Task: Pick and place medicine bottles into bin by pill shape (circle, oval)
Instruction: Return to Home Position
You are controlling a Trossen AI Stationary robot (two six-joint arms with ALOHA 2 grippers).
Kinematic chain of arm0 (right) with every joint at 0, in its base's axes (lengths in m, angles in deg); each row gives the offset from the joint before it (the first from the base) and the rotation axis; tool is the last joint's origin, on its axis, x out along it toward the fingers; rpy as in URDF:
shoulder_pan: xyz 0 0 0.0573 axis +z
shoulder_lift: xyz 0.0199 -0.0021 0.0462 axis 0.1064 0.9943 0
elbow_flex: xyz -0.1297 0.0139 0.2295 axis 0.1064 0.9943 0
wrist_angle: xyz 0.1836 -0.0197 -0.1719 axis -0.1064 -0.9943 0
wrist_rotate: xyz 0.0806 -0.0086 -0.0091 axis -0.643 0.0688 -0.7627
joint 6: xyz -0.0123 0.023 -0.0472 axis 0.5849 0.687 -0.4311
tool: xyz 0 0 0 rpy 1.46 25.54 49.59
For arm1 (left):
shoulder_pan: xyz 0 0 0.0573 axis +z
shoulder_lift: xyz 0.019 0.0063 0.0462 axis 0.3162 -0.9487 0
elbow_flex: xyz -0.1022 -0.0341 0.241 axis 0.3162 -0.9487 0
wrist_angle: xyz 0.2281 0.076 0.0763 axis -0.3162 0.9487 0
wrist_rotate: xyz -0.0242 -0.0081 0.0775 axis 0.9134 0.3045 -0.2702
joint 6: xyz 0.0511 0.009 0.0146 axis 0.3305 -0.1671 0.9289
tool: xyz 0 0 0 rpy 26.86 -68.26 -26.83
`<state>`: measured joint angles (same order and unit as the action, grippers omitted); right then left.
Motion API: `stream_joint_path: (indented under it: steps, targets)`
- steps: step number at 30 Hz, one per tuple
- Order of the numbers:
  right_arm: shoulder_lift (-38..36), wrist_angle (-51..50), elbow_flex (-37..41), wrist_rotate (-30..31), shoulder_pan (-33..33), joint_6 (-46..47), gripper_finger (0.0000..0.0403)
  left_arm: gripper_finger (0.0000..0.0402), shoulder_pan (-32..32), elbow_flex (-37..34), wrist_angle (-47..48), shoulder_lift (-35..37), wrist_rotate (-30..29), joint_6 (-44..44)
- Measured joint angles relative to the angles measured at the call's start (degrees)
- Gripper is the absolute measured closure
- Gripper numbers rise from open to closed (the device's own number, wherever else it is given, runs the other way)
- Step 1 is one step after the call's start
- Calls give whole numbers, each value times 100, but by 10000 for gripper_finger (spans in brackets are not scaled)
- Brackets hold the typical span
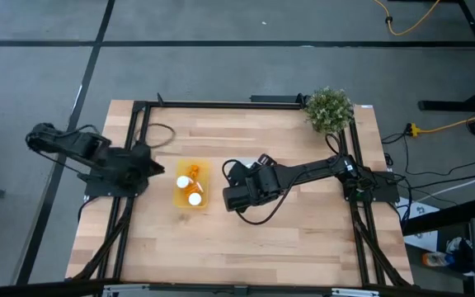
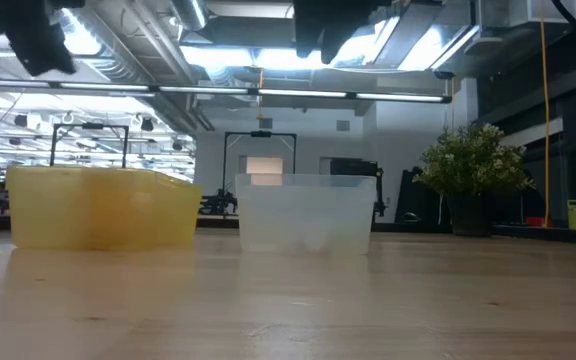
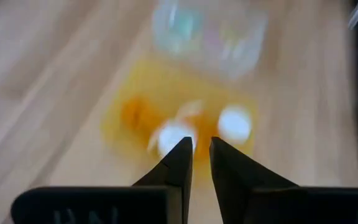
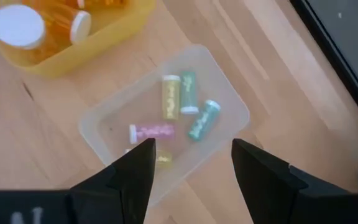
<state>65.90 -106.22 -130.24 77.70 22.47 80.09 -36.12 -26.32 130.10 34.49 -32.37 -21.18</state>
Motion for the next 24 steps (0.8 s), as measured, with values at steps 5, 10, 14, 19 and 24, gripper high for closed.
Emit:
stream_joint_path:
  steps: [5, 10, 14, 19, 24]
  targets:
    - [-5, 75, -1, -149, 0, -127, 189, 351, -285, -1400, -1452, 1737, -1046, 211]
    - [-17, 73, 0, -317, 0, -153, 189, 351, -294, -2834, -3871, 2524, -966, 1286]
    - [-40, 68, 0, -203, -9, -198, 189, 351, -277, -3416, -4937, 2531, -851, 2269]
    - [-40, 122, 1, -270, -121, -615, 189, 351, 41, -3716, -5412, 2526, -700, 2890]
    - [-40, 219, 1, -418, -380, -765, 189, 351, 568, -3943, -5945, 2518, 56, 3207]
